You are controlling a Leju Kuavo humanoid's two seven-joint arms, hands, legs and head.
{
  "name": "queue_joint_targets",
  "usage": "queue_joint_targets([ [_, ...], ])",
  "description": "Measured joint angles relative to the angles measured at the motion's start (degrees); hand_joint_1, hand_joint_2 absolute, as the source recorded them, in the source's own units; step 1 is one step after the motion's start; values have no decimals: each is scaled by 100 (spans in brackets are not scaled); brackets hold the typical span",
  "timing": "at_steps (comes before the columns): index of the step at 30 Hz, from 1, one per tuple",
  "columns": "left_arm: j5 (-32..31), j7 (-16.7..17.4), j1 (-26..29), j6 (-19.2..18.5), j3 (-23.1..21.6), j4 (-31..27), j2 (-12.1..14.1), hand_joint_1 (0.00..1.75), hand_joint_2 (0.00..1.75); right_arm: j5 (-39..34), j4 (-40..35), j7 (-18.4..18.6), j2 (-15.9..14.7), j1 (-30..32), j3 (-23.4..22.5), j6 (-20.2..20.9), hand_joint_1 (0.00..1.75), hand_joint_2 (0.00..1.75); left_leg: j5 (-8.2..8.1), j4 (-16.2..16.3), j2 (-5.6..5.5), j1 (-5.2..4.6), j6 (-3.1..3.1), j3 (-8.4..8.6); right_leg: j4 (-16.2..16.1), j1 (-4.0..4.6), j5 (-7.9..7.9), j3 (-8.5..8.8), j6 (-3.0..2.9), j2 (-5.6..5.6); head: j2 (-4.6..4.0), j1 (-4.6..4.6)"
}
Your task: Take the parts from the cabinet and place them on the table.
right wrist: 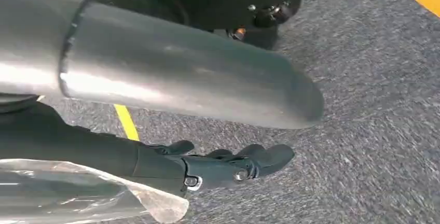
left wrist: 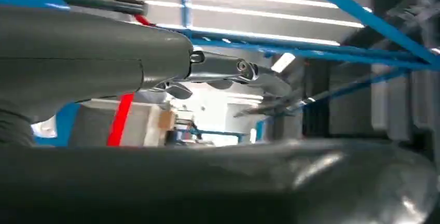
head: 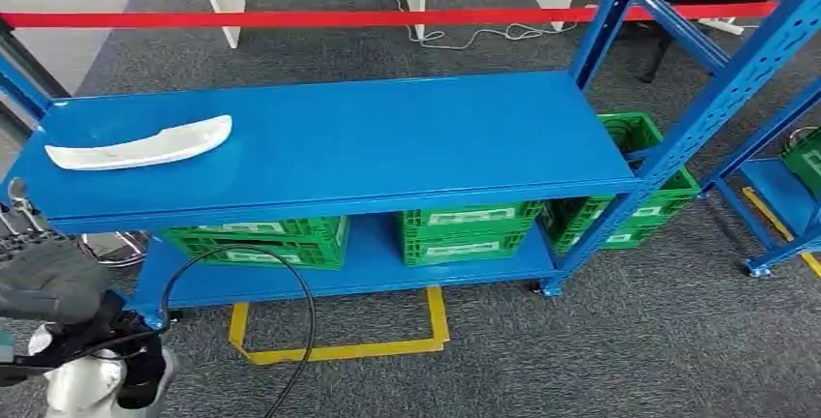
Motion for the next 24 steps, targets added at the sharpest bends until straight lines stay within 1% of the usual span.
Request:
queue_joint_targets([
  [1,-114,0,-22,63,-80,2,30,0,0,41,0,0,0,-12,2,13,0,0,-10,4,-6,0,-12,14,-497,-1,251,237,-15,-7,0,0],
  [2,-255,-11,-45,156,-163,2,74,0,0,95,2,-32,0,-25,2,11,0,0,-28,17,-5,-1,-40,21,-1024,-1,434,484,-40,-23,0,0],
  [3,-363,-28,-64,260,-218,4,114,0,0,144,2,-97,0,-45,4,-13,0,0,-48,58,-4,-54,-74,-8,-1160,18,346,586,-61,-26,0,0],
  [4,-441,-59,-71,356,-258,7,146,0,0,173,0,-197,0,-58,7,-70,0,0,-34,65,-5,-46,-98,-35,-1157,18,346,587,-95,-15,0,-15],
  [6,-572,-125,-69,523,-323,9,205,0,0,236,0,-363,0,-43,7,-188,0,0,-11,47,-4,-32,-141,-30,-1150,39,345,571,-135,-9,0,-20],
  [7,-642,-157,-70,614,-356,9,240,0,0,258,0,-394,0,-43,7,-227,0,0,-32,57,-6,-34,-173,-23,-1186,8,370,589,-184,-12,0,-11],
  [8,-697,-181,-69,682,-365,9,271,0,0,295,0,-409,-7,-49,7,-245,0,0,-109,123,-11,-19,-212,-36,-1212,-8,385,609,-214,-18,0,-22],
  [9,-736,-192,-73,721,-373,9,306,0,0,312,0,-411,-11,-60,7,-269,0,0,-271,350,-11,-14,-240,-133,-1213,-9,382,614,-251,-21,0,-55],
  [10,-758,-197,-69,760,-395,9,332,0,0,332,0,-411,-15,-72,7,-273,0,0,-505,798,-11,1,-268,-328,-1212,-8,380,614,-263,-20,0,-55],
  [11,-760,-197,-60,771,-413,9,363,0,0,339,0,-413,-13,-76,9,-282,0,0,-704,1256,-11,10,-287,-536,-1212,-4,376,614,-269,-21,0,-57],
  [12,-767,-197,-56,784,-430,11,400,0,0,347,0,-417,-13,-76,11,-280,0,0,-843,1661,-12,13,-300,-731,-1211,-4,373,614,-273,-24,0,-55],
  [13,-767,-197,-49,789,-446,11,413,0,0,347,0,-417,-13,-71,11,-282,0,0,-843,1821,-12,16,-306,-811,-1210,-4,372,619,-273,-24,0,-57],
  [14,-771,-197,-44,791,-450,11,433,0,0,347,0,-417,-13,-67,11,-282,0,0,-710,1727,-11,23,-305,-774,-1210,-5,370,625,-272,-22,0,-57],
  [15,-773,-197,-44,797,-454,11,448,0,0,356,0,-417,-13,-70,13,-284,0,0,-464,1394,-11,32,-293,-626,-1209,-5,368,637,-270,-13,0,-57],
  [16,-773,-197,-45,802,-456,11,457,0,0,365,0,-422,-13,-75,13,-286,0,0,-170,879,-11,35,-276,-391,-1209,-6,362,657,-262,-6,0,-55],
  [17,-775,-197,-47,811,-463,11,465,0,0,380,0,-446,-13,-77,15,-284,0,0,80,352,-11,35,-253,-147,-1210,-6,348,677,-244,1,0,-59],
  [18,-778,-197,-48,824,-474,11,485,0,0,398,0,-477,-13,-78,20,-278,0,0,-8,177,-18,7,-239,-37,-1208,25,337,672,-214,1,0,-50],
  [19,-775,-197,-57,835,-498,11,489,0,0,415,0,-512,-13,-84,31,-278,0,0,-19,52,-18,4,-212,-34,-1183,34,338,639,-189,8,0,-57],
  [20,-773,-197,-49,854,-518,11,500,0,0,441,0,-558,-13,-84,48,-278,0,0,-15,88,-21,-5,-190,-63,-1196,31,355,621,-158,-5,0,-37],
  [21,-769,-197,-42,883,-535,9,520,0,0,470,0,-605,-13,-81,61,-284,0,0,-22,94,-26,-17,-162,-73,-1224,21,364,627,-129,-13,0,-53],
  [22,-764,-197,-42,909,-557,9,540,0,0,494,0,-630,-13,-86,68,-289,0,0,2,61,-31,-11,-114,-68,-1235,19,370,641,-85,-17,0,-46],
  [23,-764,-197,-43,920,-579,7,544,0,0,509,0,-636,-15,-92,79,-300,0,0,37,9,-23,27,-60,-42,-1194,-1,304,574,-60,-15,0,-50],
  [24,-764,-197,-46,939,-603,4,549,0,0,529,0,-645,-18,-94,92,-317,0,0,37,6,-19,22,-34,-42,-1016,7,165,513,-54,-17,0,-28],
])
